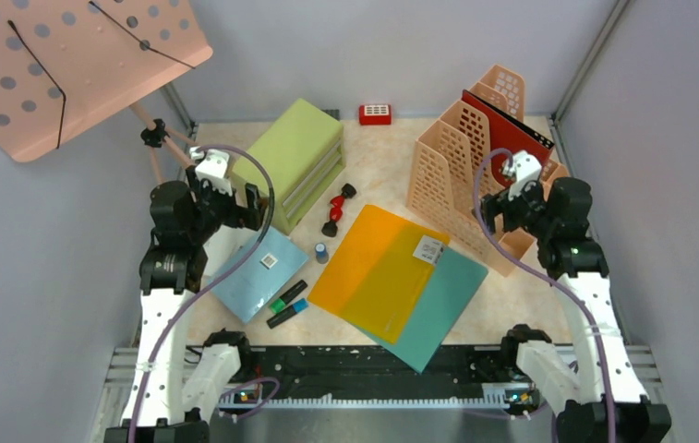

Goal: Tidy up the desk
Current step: Move the storage box to the center of the board.

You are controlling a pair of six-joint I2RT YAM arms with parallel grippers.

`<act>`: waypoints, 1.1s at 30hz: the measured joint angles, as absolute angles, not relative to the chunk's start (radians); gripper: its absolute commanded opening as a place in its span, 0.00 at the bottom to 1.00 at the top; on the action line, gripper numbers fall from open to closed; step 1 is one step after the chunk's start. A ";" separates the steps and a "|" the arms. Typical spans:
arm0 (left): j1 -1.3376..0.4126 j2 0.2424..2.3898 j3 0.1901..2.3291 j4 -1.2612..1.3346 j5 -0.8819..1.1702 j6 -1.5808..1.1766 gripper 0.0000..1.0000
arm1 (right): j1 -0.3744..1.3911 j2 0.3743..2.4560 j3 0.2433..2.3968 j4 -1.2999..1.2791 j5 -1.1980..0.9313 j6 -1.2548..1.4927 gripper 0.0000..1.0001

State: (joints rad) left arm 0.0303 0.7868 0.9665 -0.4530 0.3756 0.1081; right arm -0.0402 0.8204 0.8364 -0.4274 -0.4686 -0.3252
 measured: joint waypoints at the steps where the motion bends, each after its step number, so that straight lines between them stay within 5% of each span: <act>1: 0.030 0.793 0.968 -0.455 0.379 0.108 0.99 | -0.032 0.835 0.830 -0.417 -0.469 -0.327 0.80; 15: 0.030 0.830 0.969 -0.456 0.388 0.104 0.99 | 0.177 1.124 0.766 -0.189 -0.353 -0.332 0.68; 33: 0.030 0.847 0.969 -0.448 0.368 0.099 0.99 | 0.290 1.382 0.889 -0.013 -0.192 -0.215 0.09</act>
